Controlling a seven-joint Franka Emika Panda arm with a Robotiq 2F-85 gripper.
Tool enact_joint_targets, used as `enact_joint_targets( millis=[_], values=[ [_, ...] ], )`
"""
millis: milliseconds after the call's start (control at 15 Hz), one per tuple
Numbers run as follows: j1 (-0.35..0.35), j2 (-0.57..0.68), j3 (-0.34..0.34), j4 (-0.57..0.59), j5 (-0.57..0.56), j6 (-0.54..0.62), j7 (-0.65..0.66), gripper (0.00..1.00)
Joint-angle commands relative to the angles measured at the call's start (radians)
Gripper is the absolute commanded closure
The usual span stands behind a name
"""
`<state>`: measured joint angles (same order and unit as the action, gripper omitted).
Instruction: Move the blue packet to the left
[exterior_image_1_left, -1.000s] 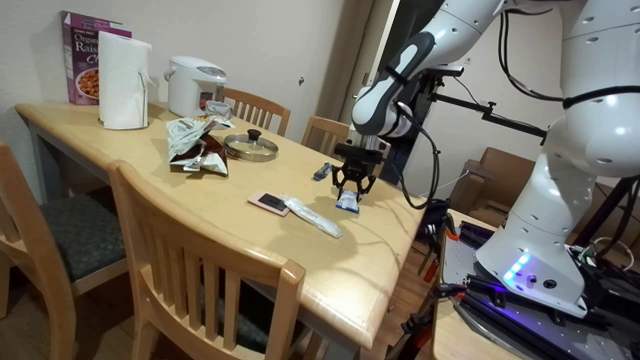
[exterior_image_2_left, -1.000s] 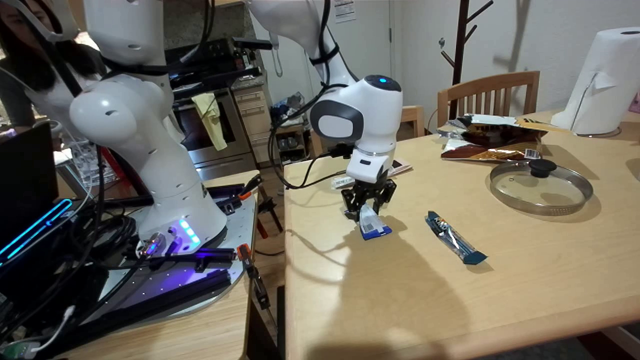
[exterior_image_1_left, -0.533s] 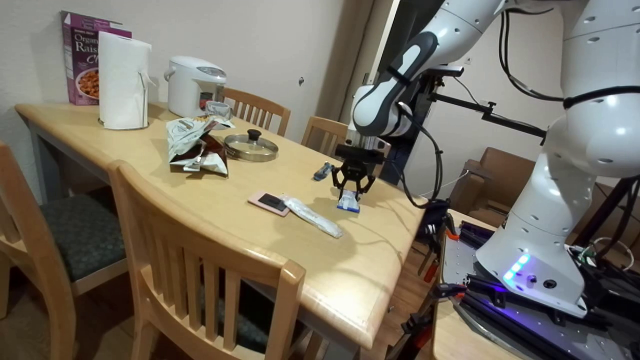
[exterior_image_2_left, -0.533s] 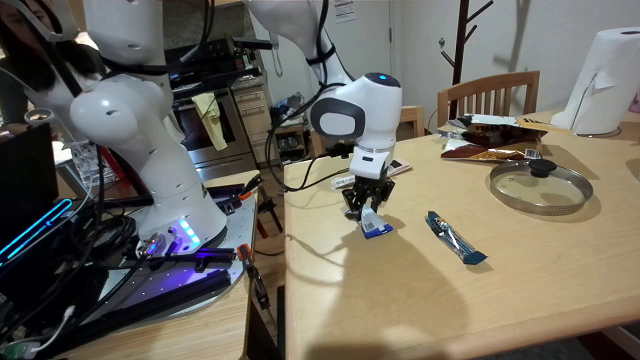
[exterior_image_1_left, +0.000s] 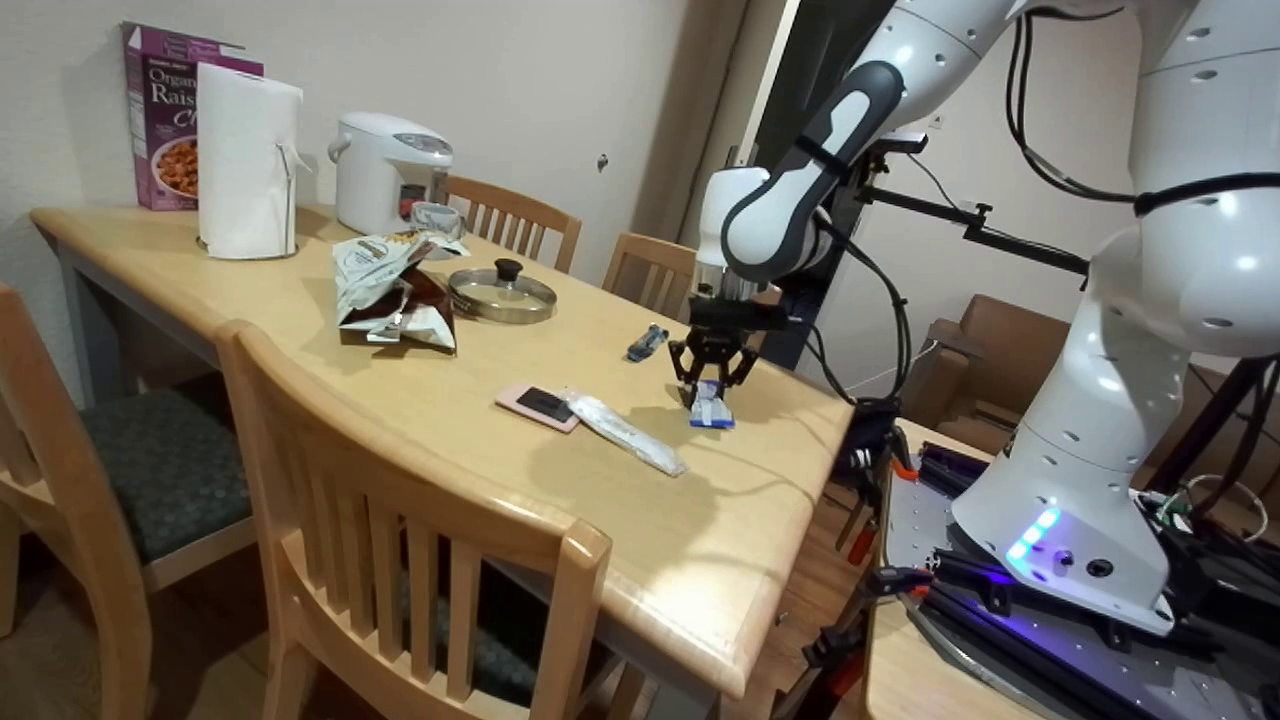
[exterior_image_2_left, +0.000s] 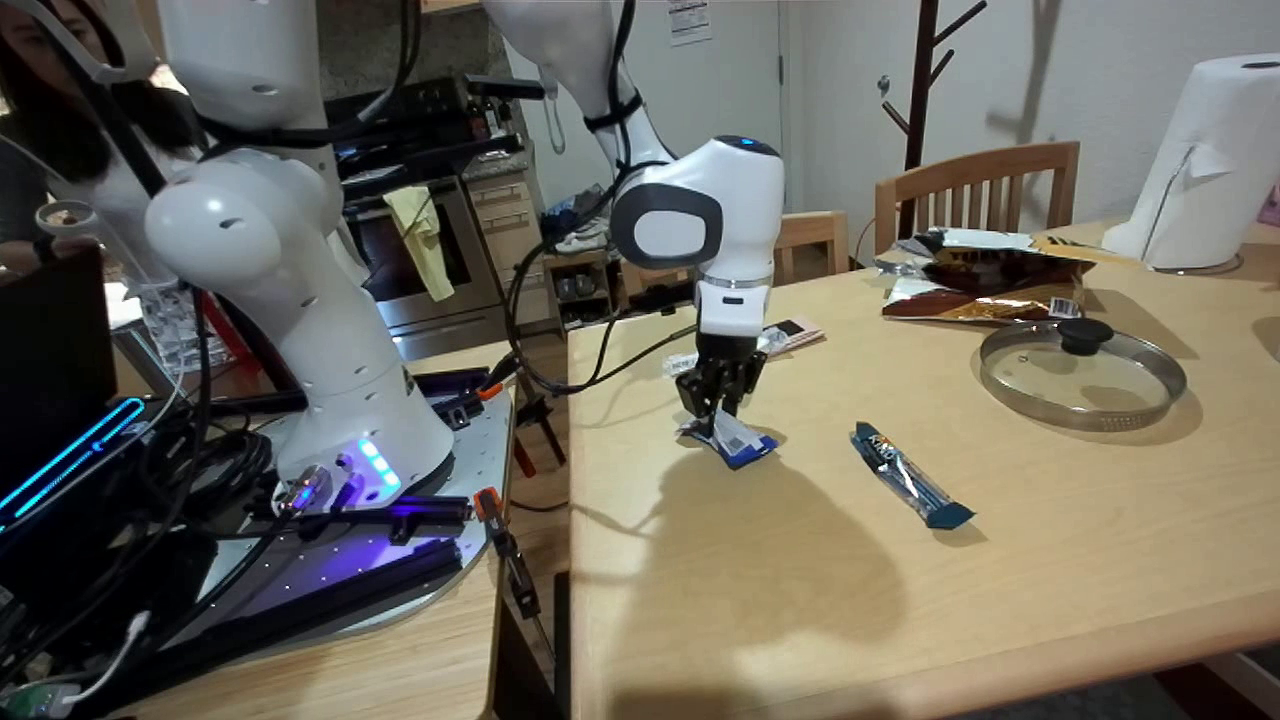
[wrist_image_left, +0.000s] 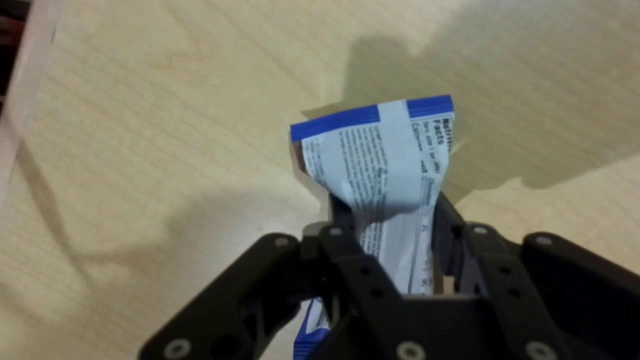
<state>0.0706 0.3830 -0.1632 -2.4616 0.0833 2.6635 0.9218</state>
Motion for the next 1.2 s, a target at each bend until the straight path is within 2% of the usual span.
enact_joint_targets(
  millis=[0, 600, 1133],
  values=[
    [0.024, -0.069, -0.024, -0.054, -0.085, -0.022, -0.045, 0.85],
    [0.052, -0.158, -0.044, -0.105, -0.316, -0.04, -0.109, 0.9],
    [0.052, -0.201, -0.019, -0.102, -0.53, -0.092, -0.19, 0.93]
  ],
)
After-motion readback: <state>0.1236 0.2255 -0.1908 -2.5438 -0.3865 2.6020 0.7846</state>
